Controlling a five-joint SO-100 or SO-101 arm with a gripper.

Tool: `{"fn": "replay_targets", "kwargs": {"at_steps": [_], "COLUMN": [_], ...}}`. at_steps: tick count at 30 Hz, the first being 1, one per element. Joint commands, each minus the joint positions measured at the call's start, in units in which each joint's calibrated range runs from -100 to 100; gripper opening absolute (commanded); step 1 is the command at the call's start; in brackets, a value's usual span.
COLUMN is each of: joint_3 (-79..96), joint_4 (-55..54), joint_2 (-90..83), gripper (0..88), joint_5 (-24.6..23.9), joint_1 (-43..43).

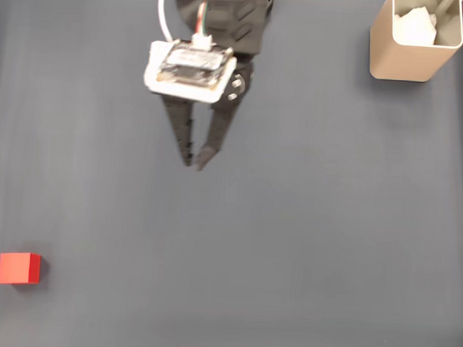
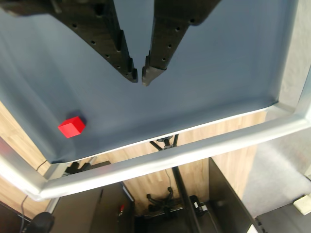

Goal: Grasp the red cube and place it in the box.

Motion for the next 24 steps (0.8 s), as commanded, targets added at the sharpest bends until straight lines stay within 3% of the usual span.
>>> {"fn": "replay_targets", "kwargs": {"at_steps": [1,24], "joint_3": [-8.0,-34.1], "joint_4": [0.3,0.4], "joint_2": [4.5,34.6], "gripper": [0.4,0.6], "joint_5": [0.7,2.3], "joint_1": [3.4,20.4]}}
